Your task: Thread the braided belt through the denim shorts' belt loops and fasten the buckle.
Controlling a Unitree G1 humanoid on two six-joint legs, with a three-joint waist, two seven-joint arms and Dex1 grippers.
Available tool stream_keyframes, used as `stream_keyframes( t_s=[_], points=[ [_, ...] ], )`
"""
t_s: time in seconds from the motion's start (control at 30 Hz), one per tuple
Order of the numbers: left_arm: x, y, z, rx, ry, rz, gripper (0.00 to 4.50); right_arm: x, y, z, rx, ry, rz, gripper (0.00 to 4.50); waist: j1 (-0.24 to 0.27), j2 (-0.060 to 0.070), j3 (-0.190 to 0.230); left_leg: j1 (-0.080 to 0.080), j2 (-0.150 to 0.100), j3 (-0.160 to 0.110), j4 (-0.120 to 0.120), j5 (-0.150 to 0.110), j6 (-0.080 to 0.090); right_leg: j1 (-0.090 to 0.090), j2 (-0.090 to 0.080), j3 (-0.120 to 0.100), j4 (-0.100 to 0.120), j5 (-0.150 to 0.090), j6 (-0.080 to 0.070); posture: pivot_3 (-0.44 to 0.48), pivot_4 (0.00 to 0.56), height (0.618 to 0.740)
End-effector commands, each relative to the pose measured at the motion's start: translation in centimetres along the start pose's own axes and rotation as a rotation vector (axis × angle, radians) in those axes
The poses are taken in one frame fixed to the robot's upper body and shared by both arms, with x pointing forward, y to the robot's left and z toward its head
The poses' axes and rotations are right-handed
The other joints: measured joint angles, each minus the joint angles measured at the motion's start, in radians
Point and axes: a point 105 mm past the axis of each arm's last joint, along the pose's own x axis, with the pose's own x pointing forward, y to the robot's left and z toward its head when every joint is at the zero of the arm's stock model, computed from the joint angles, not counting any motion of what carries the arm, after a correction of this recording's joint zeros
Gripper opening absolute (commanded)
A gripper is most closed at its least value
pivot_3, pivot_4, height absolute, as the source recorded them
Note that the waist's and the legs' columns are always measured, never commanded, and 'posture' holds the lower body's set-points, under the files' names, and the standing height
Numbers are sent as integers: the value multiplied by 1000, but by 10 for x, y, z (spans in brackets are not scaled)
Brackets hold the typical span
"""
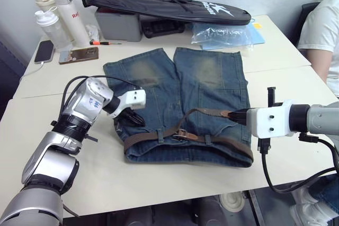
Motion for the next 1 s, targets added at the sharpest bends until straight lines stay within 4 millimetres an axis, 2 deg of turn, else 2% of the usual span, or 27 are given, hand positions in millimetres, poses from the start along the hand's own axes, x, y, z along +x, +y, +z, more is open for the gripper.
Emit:
stream_keyframes(
  t_s=[0.03, 0.13, 0.17, 0.23, 0.3, 0.33, 0.37, 0.43, 0.83, 1.0],
  points=[
    [-38, 2, 40, 31, -198, 96, 355, -1, -8, 6, -37, -28, -19, 0, 4, -1, 0, 0, 0, 0, 0, 0, 0, 0, 0, 0, -1, 0, 0, 0, 150, 740],
    [-46, -1, 59, 22, -305, 116, 1312, 0, -11, 7, -44, -35, -18, 0, 15, 0, 0, 0, 0, -1, 2, -1, 1, 2, 0, 0, -1, 0, 0, 0, 150, 740],
    [-49, -3, 68, 54, -334, 133, 1804, 0, -12, 7, -47, -36, -17, 0, 17, 0, 0, 0, 0, -1, 2, -1, 1, 2, 0, 0, -2, 0, 1, 0, 150, 740],
    [-50, -3, 101, 194, -481, 250, 2851, 1, -16, 7, -49, -43, -14, 0, 23, 0, 0, 0, 0, 0, 3, -1, 0, 2, 0, 0, -2, 1, 1, 0, 150, 740],
    [-40, -6, 113, 282, -491, 325, 3720, 2, -19, 7, -44, -45, -12, 0, 29, -1, 0, 0, 0, -1, 4, -1, 0, 3, 0, 0, -2, 2, 2, 0, 150, 740],
    [-30, -17, 112, 337, -455, 262, 4167, 2, -20, 7, -29, -43, -10, 0, 28, -1, 0, 0, 0, -1, 4, -1, 0, 3, 0, 1, -2, 2, 2, 0, 150, 740],
    [-24, -24, 113, 350, -464, 230, 4340, 2, -21, 7, -11, -42, -5, 0, 27, 0, 0, 0, 0, 0, 4, -1, -1, 3, 0, 1, -3, 2, 2, 0, 150, 740],
    [-14, -31, 117, 378, -476, 225, 4340, 3, -24, 10, 20, -52, -7, 0, 22, 2, 0, 1, 0, 1, 3, -1, -1, 3, 0, 2, -4, 2, 2, 0, 150, 740],
    [37, -38, 133, 512, -432, 289, 4340, 2, -29, 23, 79, -86, -26, 0, 30, 2, 0, -1, 0, 1, 4, -1, -1, 3, 0, 2, -7, 4, 3, 0, 150, 740],
    [44, -34, 136, 522, -424, 304, 4340, 0, -30, 24, 88, -84, -36, 0, 30, 2, 0, -1, -1, 1, 4, -1, -1, 3, 0, 2, -8, 4, 4, 0, 150, 740]
  ],
)
